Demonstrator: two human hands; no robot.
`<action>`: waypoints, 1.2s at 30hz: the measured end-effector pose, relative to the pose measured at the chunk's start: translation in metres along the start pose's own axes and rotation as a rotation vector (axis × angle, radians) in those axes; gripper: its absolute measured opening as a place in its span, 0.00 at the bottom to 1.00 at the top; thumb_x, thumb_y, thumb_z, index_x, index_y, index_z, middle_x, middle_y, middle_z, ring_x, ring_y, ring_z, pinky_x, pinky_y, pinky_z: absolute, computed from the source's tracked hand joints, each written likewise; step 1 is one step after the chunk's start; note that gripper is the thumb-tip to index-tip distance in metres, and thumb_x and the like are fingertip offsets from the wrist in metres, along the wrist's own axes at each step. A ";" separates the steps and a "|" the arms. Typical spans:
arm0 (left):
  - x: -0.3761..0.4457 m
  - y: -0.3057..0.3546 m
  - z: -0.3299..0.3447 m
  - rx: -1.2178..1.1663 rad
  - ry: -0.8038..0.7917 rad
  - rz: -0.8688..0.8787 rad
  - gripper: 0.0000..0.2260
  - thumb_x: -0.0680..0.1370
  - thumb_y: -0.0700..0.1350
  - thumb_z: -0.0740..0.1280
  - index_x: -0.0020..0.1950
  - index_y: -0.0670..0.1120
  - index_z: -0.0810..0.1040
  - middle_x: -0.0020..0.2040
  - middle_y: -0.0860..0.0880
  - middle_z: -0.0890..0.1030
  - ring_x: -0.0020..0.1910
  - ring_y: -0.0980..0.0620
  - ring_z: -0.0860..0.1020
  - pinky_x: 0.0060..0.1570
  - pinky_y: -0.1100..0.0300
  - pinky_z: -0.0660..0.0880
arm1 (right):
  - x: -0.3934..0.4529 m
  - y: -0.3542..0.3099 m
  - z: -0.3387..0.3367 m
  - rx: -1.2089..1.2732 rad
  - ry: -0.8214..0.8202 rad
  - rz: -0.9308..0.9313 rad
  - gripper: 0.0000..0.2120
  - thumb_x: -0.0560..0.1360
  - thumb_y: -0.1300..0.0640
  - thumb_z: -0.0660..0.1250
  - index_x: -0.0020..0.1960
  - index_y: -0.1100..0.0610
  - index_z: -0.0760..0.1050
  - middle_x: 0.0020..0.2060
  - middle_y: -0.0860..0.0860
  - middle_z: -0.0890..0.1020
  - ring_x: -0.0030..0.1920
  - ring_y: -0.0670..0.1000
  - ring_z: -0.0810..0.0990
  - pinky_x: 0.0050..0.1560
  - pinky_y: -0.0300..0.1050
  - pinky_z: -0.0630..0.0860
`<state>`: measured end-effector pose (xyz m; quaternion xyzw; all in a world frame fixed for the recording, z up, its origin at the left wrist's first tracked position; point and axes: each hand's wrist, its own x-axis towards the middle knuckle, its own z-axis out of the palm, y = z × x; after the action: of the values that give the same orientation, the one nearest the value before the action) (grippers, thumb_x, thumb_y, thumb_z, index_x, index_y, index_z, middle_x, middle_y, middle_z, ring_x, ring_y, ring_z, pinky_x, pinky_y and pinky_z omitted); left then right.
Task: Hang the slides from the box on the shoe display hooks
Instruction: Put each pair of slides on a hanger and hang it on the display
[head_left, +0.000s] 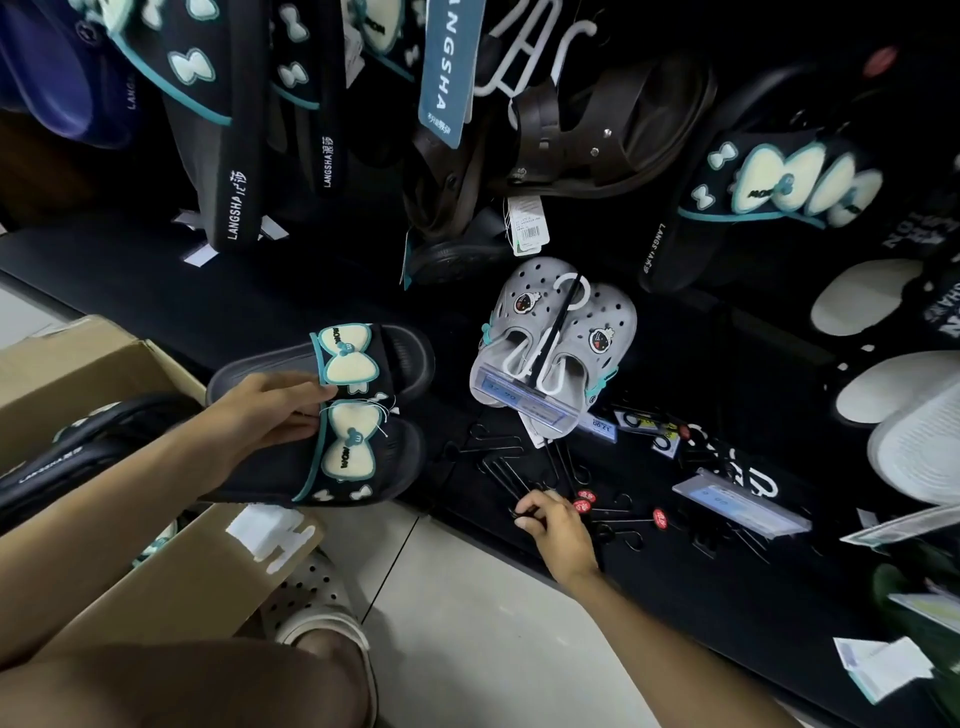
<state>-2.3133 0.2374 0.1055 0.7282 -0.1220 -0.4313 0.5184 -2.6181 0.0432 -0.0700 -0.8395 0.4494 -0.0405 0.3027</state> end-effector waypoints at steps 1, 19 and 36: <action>0.000 0.001 -0.001 -0.001 0.005 0.004 0.11 0.77 0.44 0.69 0.58 0.45 0.78 0.53 0.45 0.81 0.51 0.51 0.80 0.47 0.60 0.76 | 0.000 -0.005 -0.002 -0.010 -0.008 -0.026 0.06 0.74 0.58 0.73 0.47 0.48 0.79 0.47 0.43 0.78 0.52 0.47 0.76 0.51 0.46 0.75; -0.043 0.017 -0.056 -0.088 0.228 0.131 0.03 0.79 0.41 0.67 0.51 0.46 0.79 0.46 0.47 0.80 0.46 0.52 0.78 0.50 0.61 0.77 | 0.005 -0.174 -0.032 0.111 -0.007 -0.413 0.07 0.73 0.56 0.74 0.46 0.48 0.77 0.44 0.41 0.78 0.49 0.43 0.78 0.52 0.39 0.73; -0.087 0.017 -0.131 -0.185 0.289 0.122 0.09 0.78 0.42 0.68 0.57 0.40 0.79 0.47 0.42 0.77 0.45 0.49 0.76 0.45 0.60 0.79 | -0.004 -0.341 -0.071 0.138 0.102 -0.718 0.18 0.72 0.69 0.70 0.41 0.46 0.74 0.41 0.42 0.80 0.45 0.43 0.80 0.48 0.38 0.77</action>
<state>-2.2617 0.3696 0.1753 0.7229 -0.0499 -0.2992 0.6207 -2.3958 0.1540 0.1744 -0.9183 0.1370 -0.2160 0.3023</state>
